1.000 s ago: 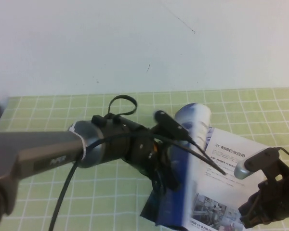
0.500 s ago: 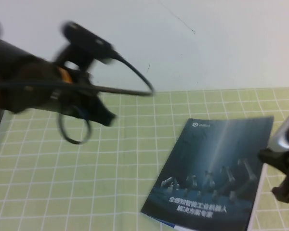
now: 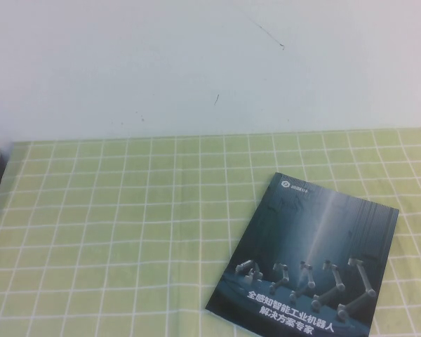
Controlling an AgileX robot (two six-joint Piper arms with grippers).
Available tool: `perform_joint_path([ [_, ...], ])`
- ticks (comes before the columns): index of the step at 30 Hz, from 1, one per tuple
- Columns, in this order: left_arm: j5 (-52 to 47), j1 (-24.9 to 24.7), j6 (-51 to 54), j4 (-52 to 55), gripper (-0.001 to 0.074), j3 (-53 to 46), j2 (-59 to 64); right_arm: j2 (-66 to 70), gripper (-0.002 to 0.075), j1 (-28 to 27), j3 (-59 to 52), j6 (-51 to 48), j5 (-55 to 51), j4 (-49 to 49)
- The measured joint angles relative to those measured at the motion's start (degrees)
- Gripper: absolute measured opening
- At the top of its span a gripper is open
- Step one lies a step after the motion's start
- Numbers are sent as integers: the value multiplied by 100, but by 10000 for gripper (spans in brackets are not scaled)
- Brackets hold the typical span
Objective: Close book
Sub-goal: 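Close the open booklet and leave it lying on the table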
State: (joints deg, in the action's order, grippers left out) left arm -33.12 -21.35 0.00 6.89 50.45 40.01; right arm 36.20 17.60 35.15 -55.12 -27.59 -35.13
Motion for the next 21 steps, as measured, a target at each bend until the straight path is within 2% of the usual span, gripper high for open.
perform_joint_path([
  [5,531,0,-34,-136,-4,-1351,-1222,-273,-3,0,-22,896,-1687,1335],
  [9,865,0,-71,-396,-4,-2272,-1925,-381,-3,0,-22,2495,-3140,3390],
  [11,1127,0,-71,-465,-4,-2648,-2097,-470,-3,0,-22,3187,-3500,4293],
  [14,1652,0,-71,-509,-4,-3216,-2183,-750,-3,0,-22,3873,-3401,4934],
  [21,2669,0,-71,-615,-4,-4003,-2186,-1808,-3,0,-497,5018,-2043,5101],
])
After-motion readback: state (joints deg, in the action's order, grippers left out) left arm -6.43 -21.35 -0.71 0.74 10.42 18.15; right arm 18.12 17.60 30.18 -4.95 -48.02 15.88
